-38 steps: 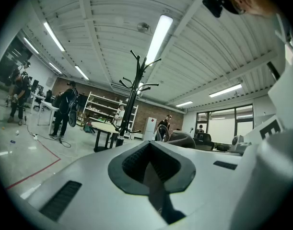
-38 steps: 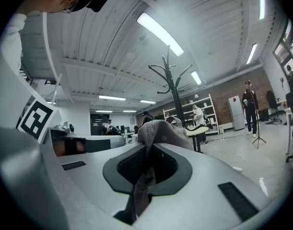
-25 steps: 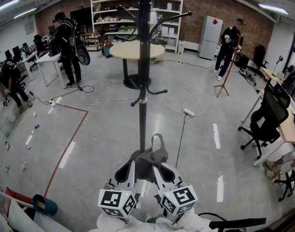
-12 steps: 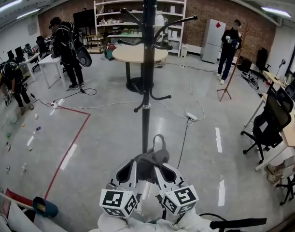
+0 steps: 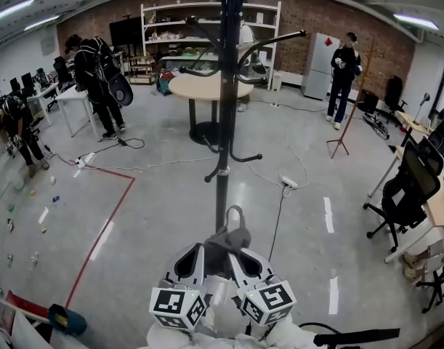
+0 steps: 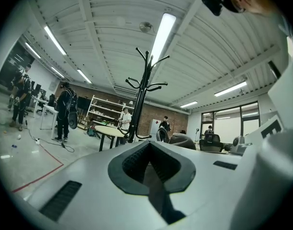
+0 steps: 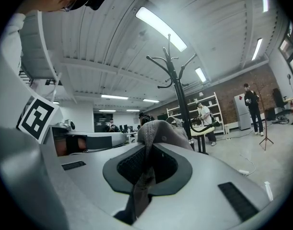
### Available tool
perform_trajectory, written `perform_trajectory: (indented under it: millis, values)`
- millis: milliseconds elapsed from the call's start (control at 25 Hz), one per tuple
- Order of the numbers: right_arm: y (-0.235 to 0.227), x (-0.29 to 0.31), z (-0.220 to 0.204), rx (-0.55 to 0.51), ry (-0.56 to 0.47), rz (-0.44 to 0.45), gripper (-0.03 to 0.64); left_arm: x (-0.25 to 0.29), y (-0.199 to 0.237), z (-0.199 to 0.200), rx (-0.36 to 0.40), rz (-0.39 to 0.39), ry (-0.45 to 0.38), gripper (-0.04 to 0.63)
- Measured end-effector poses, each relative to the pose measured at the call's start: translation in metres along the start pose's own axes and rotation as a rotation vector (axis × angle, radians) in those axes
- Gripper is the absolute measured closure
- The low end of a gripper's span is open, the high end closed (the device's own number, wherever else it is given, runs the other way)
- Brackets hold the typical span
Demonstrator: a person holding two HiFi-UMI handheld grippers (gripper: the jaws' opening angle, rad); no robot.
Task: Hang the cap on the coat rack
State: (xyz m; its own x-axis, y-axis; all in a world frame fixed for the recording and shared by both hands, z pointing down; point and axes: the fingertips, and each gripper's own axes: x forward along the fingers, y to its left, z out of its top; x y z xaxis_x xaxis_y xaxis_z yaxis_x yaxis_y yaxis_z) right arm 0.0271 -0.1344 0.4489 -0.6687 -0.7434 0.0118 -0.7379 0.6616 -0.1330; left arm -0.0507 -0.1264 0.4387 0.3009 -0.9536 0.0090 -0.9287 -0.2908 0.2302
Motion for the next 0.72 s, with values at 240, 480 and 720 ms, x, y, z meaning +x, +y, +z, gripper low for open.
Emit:
perform_trajectory:
  millis: [240,480,720]
  values:
    - [-0.007,0.024,0.002,-0.007,0.004,-0.001,0.598,0.021,0.016,0.006,-0.008,-0.004,-0.006,0.594]
    - [-0.009,0.05,0.004,-0.011,0.004,0.007,0.598,0.038,0.035,0.009,-0.014,-0.007,-0.007,0.594]
    - [-0.012,0.072,0.007,-0.018,0.003,0.008,0.598,0.054,0.053,0.022,-0.023,-0.011,-0.028,0.594]
